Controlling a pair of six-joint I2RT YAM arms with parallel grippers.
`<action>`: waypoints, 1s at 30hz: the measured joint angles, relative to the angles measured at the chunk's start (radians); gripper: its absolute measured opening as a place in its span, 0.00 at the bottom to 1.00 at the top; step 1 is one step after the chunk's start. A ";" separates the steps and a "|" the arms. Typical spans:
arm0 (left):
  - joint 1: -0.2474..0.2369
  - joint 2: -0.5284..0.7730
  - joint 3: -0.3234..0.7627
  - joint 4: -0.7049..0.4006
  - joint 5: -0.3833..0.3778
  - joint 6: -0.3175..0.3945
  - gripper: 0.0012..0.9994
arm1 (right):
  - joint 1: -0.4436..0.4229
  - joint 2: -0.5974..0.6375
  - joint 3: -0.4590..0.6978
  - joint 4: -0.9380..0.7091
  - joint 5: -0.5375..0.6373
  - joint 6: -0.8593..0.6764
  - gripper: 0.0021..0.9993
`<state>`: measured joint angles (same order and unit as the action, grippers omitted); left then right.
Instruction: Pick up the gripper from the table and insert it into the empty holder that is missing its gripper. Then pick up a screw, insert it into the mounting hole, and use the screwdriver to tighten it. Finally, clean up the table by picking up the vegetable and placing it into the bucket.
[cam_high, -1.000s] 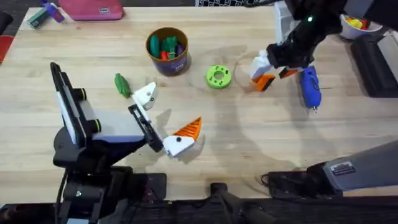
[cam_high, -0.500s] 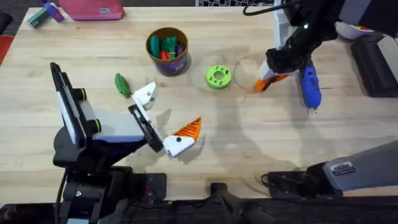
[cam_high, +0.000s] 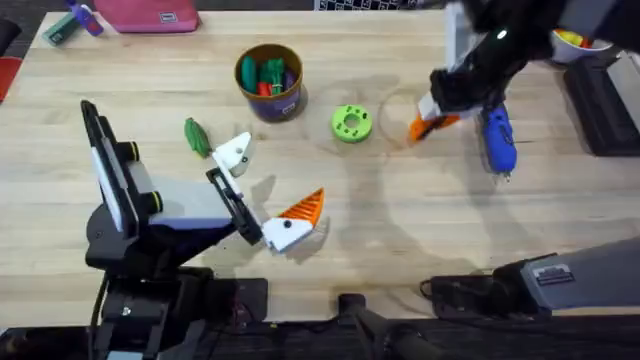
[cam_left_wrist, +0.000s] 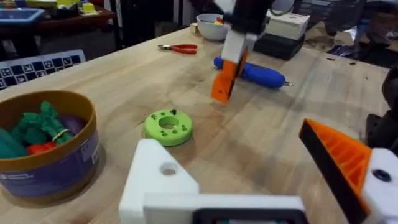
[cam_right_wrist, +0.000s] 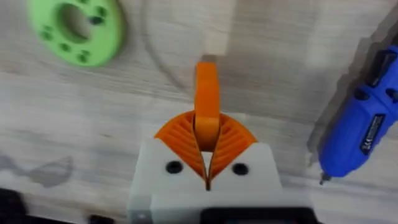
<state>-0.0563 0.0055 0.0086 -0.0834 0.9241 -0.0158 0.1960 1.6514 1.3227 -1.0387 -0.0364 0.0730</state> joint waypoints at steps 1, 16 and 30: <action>0.000 0.000 0.000 0.000 0.000 0.000 0.99 | 0.002 -0.019 0.018 0.000 -0.023 0.008 0.01; 0.000 0.000 0.000 0.000 0.000 0.000 0.99 | 0.044 -0.102 0.292 0.088 -0.569 0.039 0.01; 0.000 0.000 0.000 0.000 0.000 0.000 0.99 | 0.049 0.137 0.292 0.059 -1.063 -0.104 0.01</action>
<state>-0.0563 0.0055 0.0086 -0.0834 0.9241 -0.0158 0.2447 1.7882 1.6150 -0.9798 -1.0989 -0.0314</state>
